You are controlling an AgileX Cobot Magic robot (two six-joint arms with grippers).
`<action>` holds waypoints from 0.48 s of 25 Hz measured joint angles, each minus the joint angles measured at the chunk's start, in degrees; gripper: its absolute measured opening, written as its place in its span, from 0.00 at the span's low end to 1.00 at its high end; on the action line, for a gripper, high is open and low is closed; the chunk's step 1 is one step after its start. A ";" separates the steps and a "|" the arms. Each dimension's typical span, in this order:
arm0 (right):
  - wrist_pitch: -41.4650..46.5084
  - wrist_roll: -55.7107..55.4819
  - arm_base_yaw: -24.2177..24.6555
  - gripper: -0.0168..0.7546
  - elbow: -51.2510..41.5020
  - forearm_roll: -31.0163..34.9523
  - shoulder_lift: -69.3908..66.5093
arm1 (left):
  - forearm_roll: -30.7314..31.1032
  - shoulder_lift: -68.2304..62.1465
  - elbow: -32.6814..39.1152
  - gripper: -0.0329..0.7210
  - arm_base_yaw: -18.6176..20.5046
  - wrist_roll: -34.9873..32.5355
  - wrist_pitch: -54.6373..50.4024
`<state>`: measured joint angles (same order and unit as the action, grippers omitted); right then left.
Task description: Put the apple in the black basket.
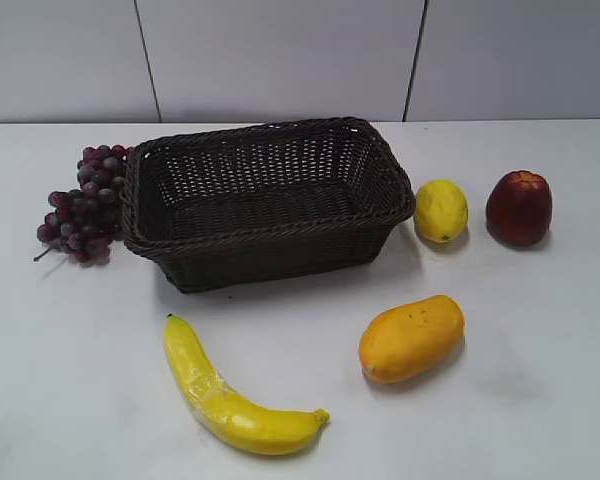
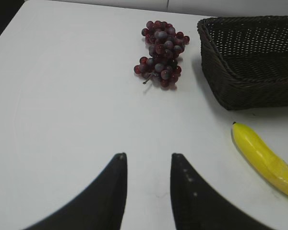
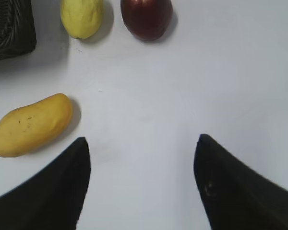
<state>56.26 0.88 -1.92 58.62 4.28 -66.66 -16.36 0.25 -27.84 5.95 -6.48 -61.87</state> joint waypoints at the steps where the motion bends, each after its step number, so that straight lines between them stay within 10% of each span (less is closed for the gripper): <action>1: 0.00 0.35 0.00 0.68 0.86 0.00 -1.61 | 0.00 0.00 0.00 0.36 0.00 0.00 0.00; 12: -1.91 3.21 0.00 0.78 8.64 0.50 -13.70 | 0.00 0.00 0.00 0.36 0.00 0.00 0.00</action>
<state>54.35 4.09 -1.92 67.26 4.78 -80.37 -16.36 0.25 -27.84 5.95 -6.48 -61.87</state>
